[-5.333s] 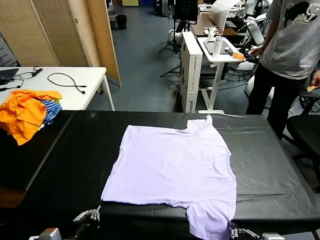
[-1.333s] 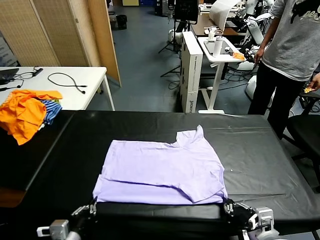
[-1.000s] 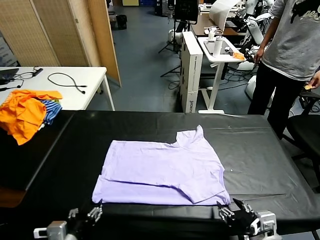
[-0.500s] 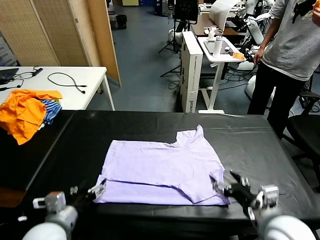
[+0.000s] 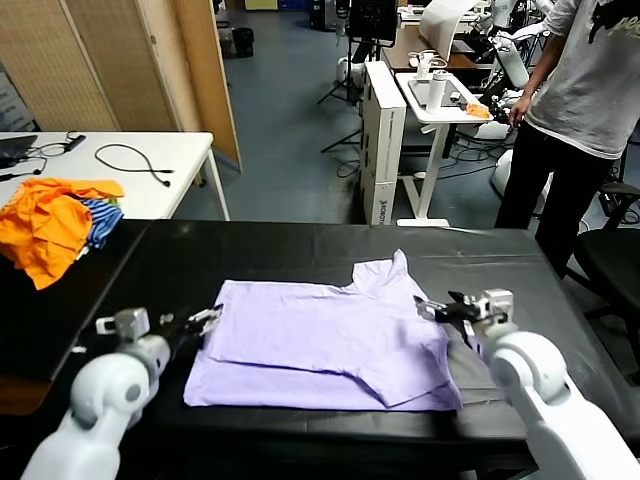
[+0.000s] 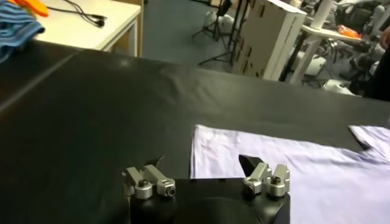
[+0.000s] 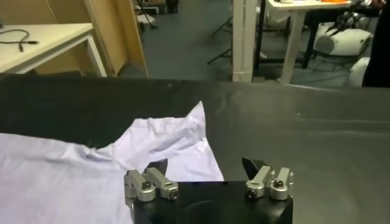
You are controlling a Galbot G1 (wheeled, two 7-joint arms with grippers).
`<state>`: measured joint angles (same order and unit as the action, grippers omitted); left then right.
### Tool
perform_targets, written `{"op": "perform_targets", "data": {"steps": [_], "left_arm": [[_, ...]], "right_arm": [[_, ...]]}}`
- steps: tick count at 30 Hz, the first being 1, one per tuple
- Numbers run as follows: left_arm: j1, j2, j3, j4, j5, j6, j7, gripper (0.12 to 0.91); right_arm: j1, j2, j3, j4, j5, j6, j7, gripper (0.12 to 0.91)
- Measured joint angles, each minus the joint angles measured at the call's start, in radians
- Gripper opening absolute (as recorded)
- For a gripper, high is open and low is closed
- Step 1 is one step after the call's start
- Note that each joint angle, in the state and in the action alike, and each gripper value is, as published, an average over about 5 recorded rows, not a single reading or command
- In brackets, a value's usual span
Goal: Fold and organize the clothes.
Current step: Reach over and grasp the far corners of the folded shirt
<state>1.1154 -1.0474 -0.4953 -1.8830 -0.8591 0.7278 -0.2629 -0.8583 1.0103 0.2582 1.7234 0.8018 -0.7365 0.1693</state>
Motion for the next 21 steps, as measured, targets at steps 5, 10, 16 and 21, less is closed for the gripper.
{"op": "perform_targets", "data": {"steps": [5,10,16,21], "left_arm": [[-0.119,-0.009,0.071,0.125,-0.003,-0.001,0.023,0.907],[-0.205,-0.011,0.114,0.222,-0.005,-0.001,0.045,0.907],[-0.265,-0.009,0.138,0.288,-0.014,0.003,0.059,0.907],[-0.288,-0.001,0.148,0.318,-0.038,0.008,0.056,0.907]], "right_arm": [[0.068,0.007,-0.024,-0.095,-0.006,0.0,-0.041,0.907],[0.11,0.004,-0.039,-0.155,-0.016,0.0,-0.066,0.907],[0.155,-0.004,-0.07,-0.206,-0.027,0.0,-0.091,0.907],[0.195,-0.005,-0.1,-0.245,-0.045,0.0,-0.113,0.889]]}}
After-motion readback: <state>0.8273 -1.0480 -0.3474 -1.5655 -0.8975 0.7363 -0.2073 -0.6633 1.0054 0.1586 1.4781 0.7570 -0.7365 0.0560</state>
